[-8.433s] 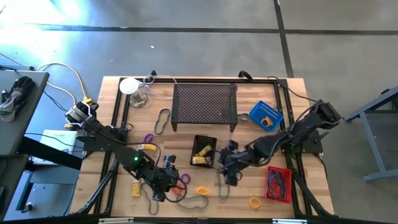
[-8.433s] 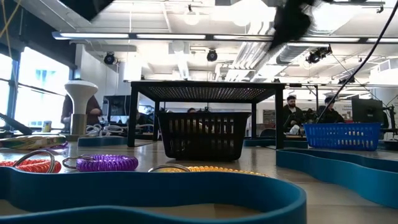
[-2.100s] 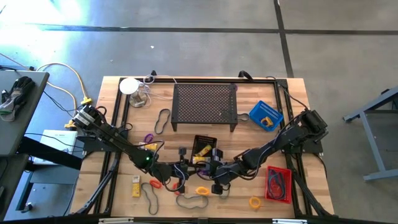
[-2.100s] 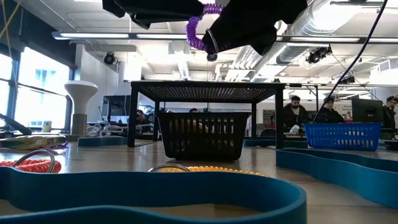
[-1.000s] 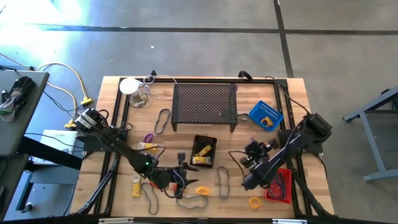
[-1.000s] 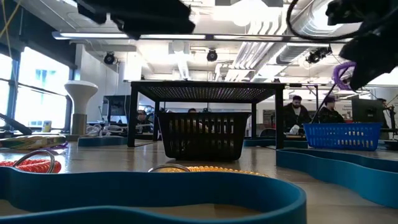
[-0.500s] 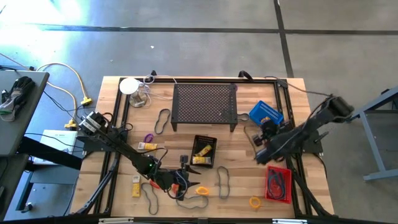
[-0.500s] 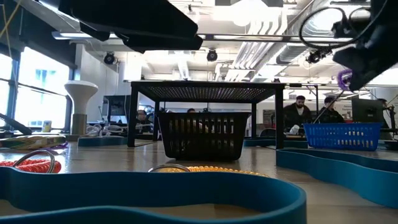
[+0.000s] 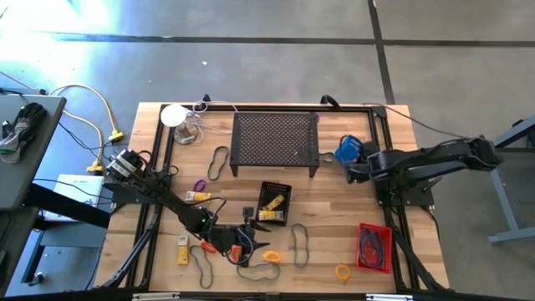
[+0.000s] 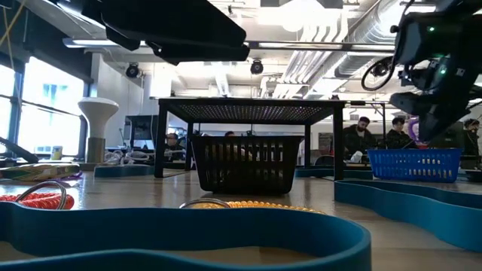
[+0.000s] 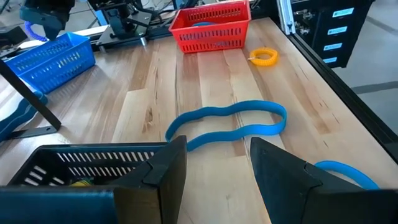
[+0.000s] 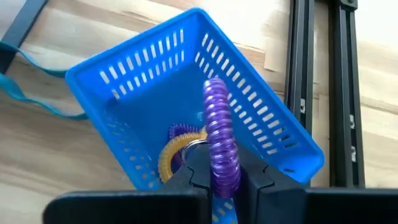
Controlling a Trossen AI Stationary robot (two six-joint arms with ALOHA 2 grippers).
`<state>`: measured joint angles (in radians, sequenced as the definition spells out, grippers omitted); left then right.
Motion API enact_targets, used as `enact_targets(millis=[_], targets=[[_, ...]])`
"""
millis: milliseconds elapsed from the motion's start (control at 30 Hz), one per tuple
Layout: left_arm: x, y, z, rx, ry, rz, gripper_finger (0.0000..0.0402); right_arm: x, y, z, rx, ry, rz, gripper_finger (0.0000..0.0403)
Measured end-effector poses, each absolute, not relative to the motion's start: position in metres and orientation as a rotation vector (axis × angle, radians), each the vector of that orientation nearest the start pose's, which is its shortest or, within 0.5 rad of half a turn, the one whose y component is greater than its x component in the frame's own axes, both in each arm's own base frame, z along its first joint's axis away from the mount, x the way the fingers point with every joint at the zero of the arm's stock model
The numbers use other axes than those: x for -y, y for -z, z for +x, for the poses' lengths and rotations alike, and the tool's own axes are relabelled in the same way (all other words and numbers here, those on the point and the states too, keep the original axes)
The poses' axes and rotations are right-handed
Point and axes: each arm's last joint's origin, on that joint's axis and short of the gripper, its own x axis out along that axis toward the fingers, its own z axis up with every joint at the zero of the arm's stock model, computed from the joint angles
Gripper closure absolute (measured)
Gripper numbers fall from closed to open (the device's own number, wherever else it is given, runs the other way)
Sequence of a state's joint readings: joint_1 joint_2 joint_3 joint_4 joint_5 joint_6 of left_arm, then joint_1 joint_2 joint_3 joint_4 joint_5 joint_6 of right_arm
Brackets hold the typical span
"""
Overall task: Pick & Place Office Desk Supplies
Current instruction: Put the purple spring keychain into the blue bin, then put the yellow crayon box into the black bin
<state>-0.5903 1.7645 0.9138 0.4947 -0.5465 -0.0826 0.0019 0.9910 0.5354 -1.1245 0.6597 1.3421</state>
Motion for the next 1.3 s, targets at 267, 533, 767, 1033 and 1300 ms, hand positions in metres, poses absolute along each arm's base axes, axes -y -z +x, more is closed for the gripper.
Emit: enact_targets(millis=[267, 533, 767, 1033, 1300], targets=[[0.19, -0.186, 0.311, -0.301, 0.031, 0.11, 0.0231, 0.025, -0.176, 0.135, -0.886, 1.261, 0.514, 0.0279], [0.19, -0.186, 0.311, -0.302, 0.03, 0.1, 0.0231, 0.028, -0.185, 0.149, -0.793, 1.128, 0.408, 0.0192], [0.19, -0.185, 0.31, -0.31, 0.027, 0.093, 0.0231, 0.017, -0.216, 0.155, -0.612, 1.023, 0.348, 0.018], [0.181, -0.193, 0.296, -0.442, -0.015, 0.04, 0.0232, -0.035, -0.258, 0.177, -0.305, 0.495, 0.271, 0.0182], [0.17, -0.219, 0.261, -0.585, -0.062, -0.045, 0.0232, -0.101, -0.275, 0.194, -0.084, 0.14, 0.084, 0.0182]])
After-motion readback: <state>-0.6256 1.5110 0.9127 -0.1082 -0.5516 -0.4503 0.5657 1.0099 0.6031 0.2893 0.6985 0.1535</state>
